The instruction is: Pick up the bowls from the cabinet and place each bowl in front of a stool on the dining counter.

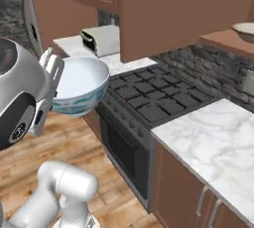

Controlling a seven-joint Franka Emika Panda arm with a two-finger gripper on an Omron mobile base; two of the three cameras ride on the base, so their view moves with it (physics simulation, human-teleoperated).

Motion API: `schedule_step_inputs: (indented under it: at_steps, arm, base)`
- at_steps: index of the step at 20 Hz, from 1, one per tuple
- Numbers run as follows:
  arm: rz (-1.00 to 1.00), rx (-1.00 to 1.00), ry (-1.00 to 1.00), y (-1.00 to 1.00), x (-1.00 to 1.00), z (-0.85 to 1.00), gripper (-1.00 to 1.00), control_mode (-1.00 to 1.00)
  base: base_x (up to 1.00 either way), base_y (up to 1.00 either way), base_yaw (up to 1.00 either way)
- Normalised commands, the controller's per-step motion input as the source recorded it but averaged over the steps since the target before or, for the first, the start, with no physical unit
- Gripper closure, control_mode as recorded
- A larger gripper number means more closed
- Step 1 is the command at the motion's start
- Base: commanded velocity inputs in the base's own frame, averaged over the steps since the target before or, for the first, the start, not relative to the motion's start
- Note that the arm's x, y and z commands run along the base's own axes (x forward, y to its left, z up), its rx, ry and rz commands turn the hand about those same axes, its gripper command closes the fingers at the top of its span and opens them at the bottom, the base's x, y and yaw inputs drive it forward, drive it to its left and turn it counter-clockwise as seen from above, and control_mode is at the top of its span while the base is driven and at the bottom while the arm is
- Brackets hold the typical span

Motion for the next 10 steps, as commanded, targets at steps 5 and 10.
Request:
schedule_step_inputs:
  at_steps: [5, 10]
  arm:
    - [0.00, 0.00, 0.00, 0.00, 0.00, 0.00, 1.00, 1.00]
    - [0.00, 0.00, 0.00, 0.00, 0.00, 0.00, 1.00, 1.00]
  base:
    - [-0.03, 0.00, 1.00]
    - [-0.08, 0.00, 1.00]
